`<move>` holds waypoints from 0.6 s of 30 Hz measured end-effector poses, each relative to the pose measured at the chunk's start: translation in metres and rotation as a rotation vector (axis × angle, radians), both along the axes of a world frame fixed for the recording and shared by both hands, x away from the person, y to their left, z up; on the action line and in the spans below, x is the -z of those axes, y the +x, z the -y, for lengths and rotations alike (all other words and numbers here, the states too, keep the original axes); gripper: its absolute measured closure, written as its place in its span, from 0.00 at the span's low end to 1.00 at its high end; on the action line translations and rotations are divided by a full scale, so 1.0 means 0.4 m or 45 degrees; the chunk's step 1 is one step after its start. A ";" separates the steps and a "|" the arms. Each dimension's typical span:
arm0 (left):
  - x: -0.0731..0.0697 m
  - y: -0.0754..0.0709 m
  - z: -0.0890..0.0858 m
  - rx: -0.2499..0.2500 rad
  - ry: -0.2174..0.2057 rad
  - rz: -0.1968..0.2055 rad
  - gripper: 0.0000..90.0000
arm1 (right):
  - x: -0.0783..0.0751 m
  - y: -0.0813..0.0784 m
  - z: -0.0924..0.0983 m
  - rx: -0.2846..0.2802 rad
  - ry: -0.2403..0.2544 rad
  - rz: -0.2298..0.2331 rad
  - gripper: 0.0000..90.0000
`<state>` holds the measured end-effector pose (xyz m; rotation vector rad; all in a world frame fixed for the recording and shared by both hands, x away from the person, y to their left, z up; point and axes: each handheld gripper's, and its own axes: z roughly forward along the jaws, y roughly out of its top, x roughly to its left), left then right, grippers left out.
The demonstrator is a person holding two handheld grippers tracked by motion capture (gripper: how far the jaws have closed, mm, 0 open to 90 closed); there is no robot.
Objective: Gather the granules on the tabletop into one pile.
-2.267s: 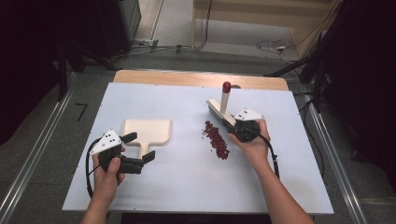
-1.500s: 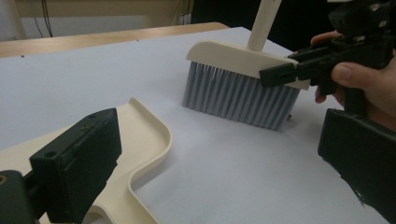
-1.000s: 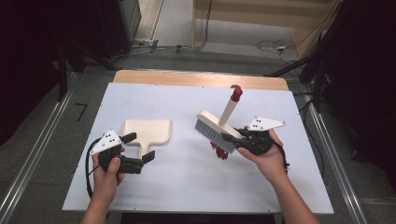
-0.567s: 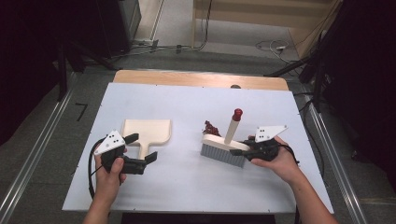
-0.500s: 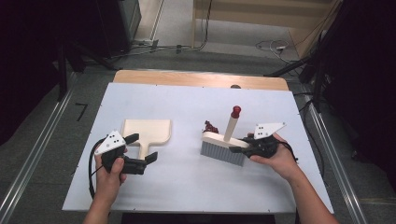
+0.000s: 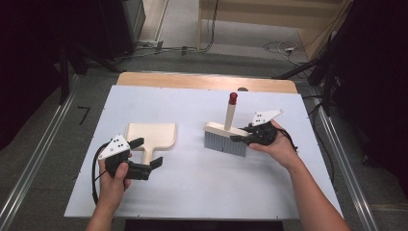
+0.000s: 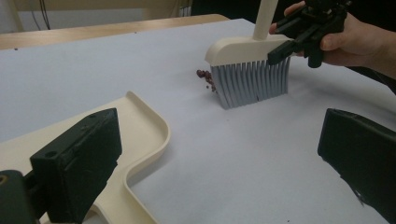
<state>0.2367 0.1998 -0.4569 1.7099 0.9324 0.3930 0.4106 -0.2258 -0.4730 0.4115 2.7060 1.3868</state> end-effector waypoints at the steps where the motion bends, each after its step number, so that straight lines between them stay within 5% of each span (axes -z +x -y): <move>1: 0.000 0.000 0.001 -0.001 0.001 0.000 0.00 | -0.001 0.004 -0.001 0.005 0.002 -0.001 0.73; 18: 0.002 0.002 -0.001 -0.004 0.004 -0.005 0.00 | -0.006 0.046 -0.010 0.076 0.014 -0.015 0.73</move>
